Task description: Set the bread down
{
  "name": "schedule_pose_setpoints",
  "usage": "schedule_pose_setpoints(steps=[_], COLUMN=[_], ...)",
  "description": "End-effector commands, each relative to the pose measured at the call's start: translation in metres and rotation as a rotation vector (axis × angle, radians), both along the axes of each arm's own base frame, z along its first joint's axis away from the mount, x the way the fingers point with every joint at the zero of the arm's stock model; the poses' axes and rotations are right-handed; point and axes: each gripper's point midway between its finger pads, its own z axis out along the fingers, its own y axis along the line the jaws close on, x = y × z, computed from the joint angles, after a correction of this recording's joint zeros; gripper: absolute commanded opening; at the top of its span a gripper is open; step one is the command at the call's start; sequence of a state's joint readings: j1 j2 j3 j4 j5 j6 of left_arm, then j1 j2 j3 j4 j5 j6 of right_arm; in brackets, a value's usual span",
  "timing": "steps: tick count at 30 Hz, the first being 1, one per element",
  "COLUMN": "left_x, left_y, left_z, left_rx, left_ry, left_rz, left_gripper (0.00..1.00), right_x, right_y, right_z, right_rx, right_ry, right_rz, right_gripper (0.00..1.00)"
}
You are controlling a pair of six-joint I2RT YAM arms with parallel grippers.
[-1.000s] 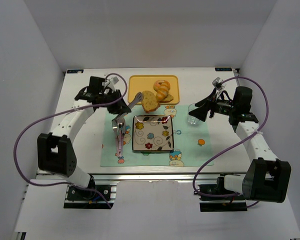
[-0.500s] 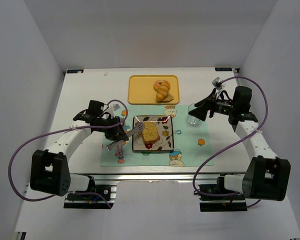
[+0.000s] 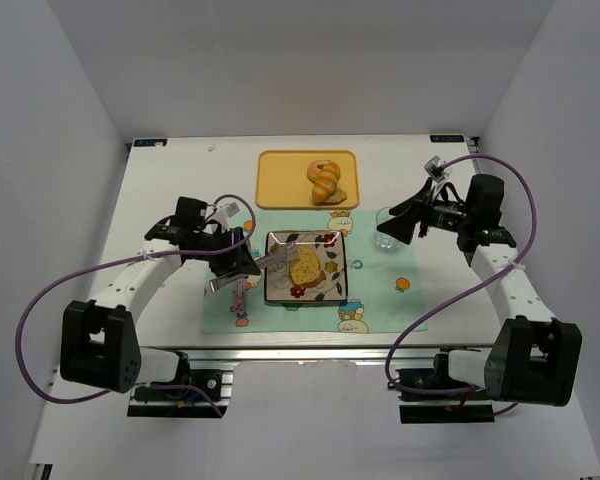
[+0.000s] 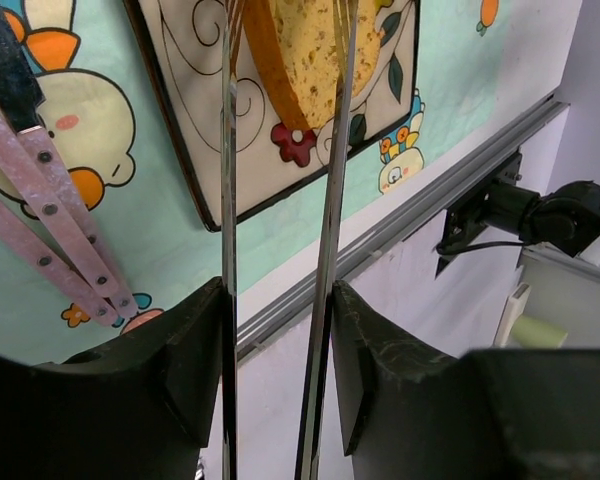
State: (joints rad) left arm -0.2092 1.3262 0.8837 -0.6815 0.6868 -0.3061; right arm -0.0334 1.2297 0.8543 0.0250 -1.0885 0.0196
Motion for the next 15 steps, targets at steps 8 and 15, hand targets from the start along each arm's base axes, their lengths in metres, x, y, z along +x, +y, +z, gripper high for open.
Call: schedule_pose_setpoints(steps=[8,15], left_x=[0.033,0.060], left_y=[0.034,0.079], left_z=[0.048,0.066], left_rx=[0.099,0.200], left_ry=[-0.196,-0.275], left_rz=[0.142,0.280], left_gripper=[0.44,0.41], right_x=[-0.003,-0.003], right_y=[0.000,0.000], right_z=[0.007,0.006], right_rx=[0.010,0.009], right_ry=[-0.034,-0.034], right_rz=[0.026,0.027], right_gripper=[0.89,0.89])
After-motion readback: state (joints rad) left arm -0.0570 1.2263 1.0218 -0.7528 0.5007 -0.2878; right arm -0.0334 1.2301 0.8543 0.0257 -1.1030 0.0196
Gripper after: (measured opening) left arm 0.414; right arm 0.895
